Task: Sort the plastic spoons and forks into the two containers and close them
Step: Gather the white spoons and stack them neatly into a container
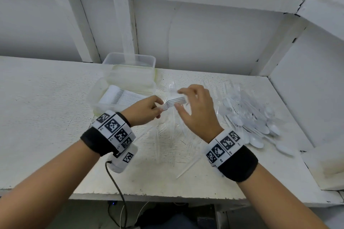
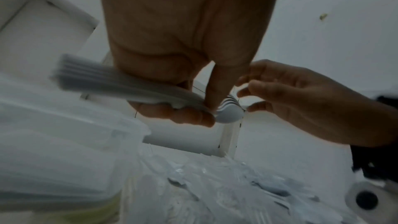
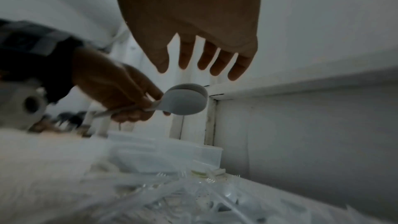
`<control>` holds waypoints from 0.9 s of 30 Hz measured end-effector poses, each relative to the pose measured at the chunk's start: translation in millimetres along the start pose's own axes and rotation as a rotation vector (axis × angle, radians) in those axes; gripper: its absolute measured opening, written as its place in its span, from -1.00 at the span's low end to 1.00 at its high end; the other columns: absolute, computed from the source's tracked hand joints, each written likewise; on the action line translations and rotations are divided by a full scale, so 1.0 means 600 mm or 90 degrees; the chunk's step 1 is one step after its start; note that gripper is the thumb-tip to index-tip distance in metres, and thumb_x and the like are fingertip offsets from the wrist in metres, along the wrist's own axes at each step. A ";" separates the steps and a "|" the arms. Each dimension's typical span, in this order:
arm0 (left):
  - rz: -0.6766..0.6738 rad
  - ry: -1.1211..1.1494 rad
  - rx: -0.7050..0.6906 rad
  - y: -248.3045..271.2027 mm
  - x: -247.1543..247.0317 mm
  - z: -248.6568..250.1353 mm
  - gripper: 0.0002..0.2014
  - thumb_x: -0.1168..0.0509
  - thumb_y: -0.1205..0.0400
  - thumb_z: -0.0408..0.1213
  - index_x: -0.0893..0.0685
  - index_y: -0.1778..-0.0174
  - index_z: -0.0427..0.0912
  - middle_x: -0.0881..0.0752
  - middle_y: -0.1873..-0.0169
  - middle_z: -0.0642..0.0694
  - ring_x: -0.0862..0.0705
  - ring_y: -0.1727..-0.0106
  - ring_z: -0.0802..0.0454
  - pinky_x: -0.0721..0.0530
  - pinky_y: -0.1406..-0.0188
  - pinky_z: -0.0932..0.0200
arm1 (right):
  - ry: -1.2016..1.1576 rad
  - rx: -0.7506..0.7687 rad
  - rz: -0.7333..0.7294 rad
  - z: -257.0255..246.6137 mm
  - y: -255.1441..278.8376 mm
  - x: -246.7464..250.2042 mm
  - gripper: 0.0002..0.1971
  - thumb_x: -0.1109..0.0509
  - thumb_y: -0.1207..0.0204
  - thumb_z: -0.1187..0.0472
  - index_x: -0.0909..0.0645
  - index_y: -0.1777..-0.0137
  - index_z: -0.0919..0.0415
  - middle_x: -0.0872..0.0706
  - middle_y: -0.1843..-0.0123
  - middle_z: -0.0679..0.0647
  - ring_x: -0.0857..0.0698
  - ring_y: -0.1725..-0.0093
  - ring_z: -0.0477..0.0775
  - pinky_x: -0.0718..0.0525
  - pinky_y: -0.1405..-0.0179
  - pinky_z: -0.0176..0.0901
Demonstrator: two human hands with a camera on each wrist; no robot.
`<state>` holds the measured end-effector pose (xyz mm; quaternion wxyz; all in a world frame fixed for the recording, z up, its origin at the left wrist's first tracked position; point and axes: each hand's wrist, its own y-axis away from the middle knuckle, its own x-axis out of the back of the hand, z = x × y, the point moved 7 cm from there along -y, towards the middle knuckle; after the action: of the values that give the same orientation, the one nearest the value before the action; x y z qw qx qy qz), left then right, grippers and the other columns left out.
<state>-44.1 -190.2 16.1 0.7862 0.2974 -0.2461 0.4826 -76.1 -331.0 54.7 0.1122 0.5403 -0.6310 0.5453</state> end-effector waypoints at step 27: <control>0.269 -0.081 0.258 -0.018 0.257 -0.245 -0.66 -0.15 -0.69 -0.24 -0.61 -0.27 -0.37 -0.61 -0.30 -0.28 -0.60 -0.23 -0.28 -0.56 -0.16 -0.02 | 0.025 0.035 -0.411 -0.070 -0.132 -0.226 -0.70 -0.26 -0.63 0.10 -0.54 -0.30 0.17 -0.59 -0.25 0.09 -0.60 -0.18 0.12 -0.57 -0.13 -0.06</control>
<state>44.3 4.2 14.1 0.5758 0.4202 -0.2499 0.6553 21.9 -206.8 16.4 0.2769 0.7046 -0.4099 0.5088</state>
